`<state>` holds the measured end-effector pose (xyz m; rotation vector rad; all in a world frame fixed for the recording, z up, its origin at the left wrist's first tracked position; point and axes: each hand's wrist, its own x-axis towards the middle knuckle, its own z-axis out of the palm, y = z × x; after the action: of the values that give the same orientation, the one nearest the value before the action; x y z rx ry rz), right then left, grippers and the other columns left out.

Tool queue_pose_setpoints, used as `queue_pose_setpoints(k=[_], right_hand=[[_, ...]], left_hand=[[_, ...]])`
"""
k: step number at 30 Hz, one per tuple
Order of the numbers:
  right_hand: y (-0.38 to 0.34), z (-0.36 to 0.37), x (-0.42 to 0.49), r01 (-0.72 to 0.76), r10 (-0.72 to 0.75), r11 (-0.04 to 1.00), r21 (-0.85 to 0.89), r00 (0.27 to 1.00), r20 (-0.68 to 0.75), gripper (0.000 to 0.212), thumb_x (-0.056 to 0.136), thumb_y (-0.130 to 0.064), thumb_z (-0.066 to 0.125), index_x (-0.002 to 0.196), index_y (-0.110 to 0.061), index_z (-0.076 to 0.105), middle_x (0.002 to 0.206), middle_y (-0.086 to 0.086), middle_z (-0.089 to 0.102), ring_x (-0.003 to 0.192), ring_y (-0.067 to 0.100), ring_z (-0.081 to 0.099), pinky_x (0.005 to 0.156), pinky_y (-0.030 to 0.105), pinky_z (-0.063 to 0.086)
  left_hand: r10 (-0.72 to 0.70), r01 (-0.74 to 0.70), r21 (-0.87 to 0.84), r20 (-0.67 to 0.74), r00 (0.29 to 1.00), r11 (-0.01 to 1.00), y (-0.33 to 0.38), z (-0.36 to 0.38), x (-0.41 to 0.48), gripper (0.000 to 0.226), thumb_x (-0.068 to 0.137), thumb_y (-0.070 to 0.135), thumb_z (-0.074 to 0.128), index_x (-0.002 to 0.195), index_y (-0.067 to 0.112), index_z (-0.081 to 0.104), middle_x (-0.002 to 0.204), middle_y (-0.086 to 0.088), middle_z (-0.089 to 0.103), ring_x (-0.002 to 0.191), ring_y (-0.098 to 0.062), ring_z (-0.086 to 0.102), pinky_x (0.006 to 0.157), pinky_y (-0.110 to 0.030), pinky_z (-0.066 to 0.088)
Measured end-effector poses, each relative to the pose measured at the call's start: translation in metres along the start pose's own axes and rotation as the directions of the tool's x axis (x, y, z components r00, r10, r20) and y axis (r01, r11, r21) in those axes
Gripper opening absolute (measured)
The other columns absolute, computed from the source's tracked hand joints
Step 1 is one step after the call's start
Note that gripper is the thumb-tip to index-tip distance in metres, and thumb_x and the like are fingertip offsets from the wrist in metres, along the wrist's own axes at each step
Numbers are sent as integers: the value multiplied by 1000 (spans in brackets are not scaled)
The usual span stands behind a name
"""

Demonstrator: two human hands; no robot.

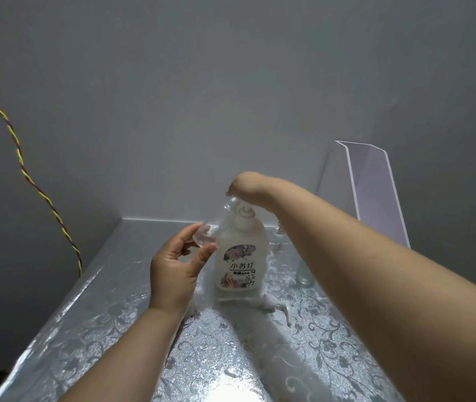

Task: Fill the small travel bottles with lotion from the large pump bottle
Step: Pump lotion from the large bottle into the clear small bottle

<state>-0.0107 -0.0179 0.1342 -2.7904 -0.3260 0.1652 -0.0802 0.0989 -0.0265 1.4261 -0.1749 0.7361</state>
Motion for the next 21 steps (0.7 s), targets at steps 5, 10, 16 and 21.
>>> queue_pose_setpoints(k=[5,10,16,21], right_hand=[[5,11,20,-28,27,991,-131,1000,-10,33,97,-3,41,125,6,57,130,19,57,120,32,54,100,31,41],[12,22,35,-61,66,977,-205,998,15,37,96,-16,42,129,-4,54,138,17,50,128,34,47,111,39,35],[20,17,54,-103,103,995,-13,994,-43,79,66,-54,34,136,-21,48,148,3,41,138,33,34,113,52,25],[3,2,8,-50,52,997,56,998,-45,50,88,-44,47,129,-18,56,142,4,49,133,29,43,113,42,30]], left_hand=[[6,-6,43,-16,1000,999,-1,0,-2,39,62,41,78,96,57,69,92,24,71,78,3,58,78,-21,49],[-5,7,47,-28,1000,999,-3,-2,-3,39,61,39,79,94,56,69,94,21,73,82,2,60,80,-19,48],[35,-34,51,-12,999,998,1,-1,-2,36,63,45,76,94,59,68,98,22,73,91,1,63,84,-15,45],[60,-59,69,-9,998,996,3,-1,-1,36,66,43,76,95,61,65,98,27,71,91,8,61,82,-8,42]])
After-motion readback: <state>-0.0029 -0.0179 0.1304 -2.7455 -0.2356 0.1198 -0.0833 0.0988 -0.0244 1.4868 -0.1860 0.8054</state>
